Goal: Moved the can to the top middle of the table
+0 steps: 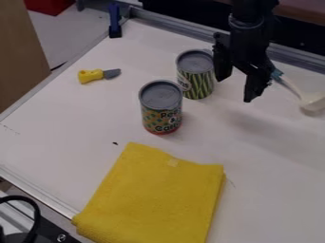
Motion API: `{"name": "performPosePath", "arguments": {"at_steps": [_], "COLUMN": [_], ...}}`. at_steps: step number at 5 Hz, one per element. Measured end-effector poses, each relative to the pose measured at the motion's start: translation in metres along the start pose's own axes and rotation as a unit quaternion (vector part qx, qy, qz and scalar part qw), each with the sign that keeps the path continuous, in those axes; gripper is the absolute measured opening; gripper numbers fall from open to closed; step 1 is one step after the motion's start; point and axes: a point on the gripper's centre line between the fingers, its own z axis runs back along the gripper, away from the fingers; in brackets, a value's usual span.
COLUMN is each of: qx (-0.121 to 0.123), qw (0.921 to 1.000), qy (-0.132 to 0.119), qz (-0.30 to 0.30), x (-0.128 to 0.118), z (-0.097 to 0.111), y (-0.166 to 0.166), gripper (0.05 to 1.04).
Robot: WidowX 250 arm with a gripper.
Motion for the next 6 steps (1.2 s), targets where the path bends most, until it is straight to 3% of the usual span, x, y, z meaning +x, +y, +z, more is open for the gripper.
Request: {"name": "performPosePath", "arguments": {"at_steps": [1, 2, 3, 4, 5, 6], "qx": [-0.006, -0.006, 0.004, 0.024, 0.047, 0.043], "qw": [0.9997, 0.9957, 0.9943, 0.9829, 0.9673, 0.9498], "qy": [0.023, 0.041, 0.012, 0.032, 0.061, 0.096], "qz": [-0.005, -0.083, -0.106, -0.180, -0.242, -0.295], "x": [-0.008, -0.018, -0.021, -0.037, -0.068, -0.093], "z": [-0.013, -0.003, 0.024, 0.039, 0.042, 0.043], "y": [-0.001, 0.013, 0.037, 0.061, 0.088, 0.109], "gripper": [0.999, 0.999, 0.999, 0.999, 0.999, 0.999]}}
